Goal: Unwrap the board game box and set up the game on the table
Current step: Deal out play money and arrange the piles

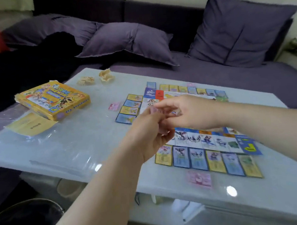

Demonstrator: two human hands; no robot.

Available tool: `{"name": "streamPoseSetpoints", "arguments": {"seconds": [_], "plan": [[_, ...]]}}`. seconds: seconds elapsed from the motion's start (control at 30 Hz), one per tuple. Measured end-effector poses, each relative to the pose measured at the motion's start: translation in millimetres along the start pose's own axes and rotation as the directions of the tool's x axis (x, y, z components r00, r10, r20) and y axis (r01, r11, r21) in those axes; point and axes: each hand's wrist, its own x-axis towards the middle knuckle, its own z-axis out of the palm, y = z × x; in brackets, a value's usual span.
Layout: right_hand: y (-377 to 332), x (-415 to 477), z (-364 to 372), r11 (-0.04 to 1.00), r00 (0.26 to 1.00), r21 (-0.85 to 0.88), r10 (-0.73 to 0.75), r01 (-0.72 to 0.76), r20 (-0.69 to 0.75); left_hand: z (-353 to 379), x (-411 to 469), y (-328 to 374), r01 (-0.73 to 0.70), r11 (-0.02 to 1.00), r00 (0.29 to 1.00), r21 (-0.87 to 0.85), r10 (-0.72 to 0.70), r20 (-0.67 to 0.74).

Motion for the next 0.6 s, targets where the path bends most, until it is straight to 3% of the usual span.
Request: {"name": "streamPoseSetpoints", "arguments": {"seconds": [0.23,0.4,0.6], "plan": [[41.3,-109.0,-30.8,0.988,0.986,0.141,0.083,-0.062,-0.146,77.5,-24.2,-40.6,0.083,0.983,0.962,0.166,-0.122,0.246],[69.0,-179.6,-61.1,0.964,0.933,0.243,0.179,-0.104,-0.312,145.1,-38.3,-59.2,-0.007,0.931,0.892,0.364,-0.158,0.423],[103.7,-251.2,-81.3,0.948,0.749,0.292,0.286,-0.128,-0.598,208.4,-42.5,-89.8,-0.097,0.888,0.915,0.449,-0.098,0.392]]}}
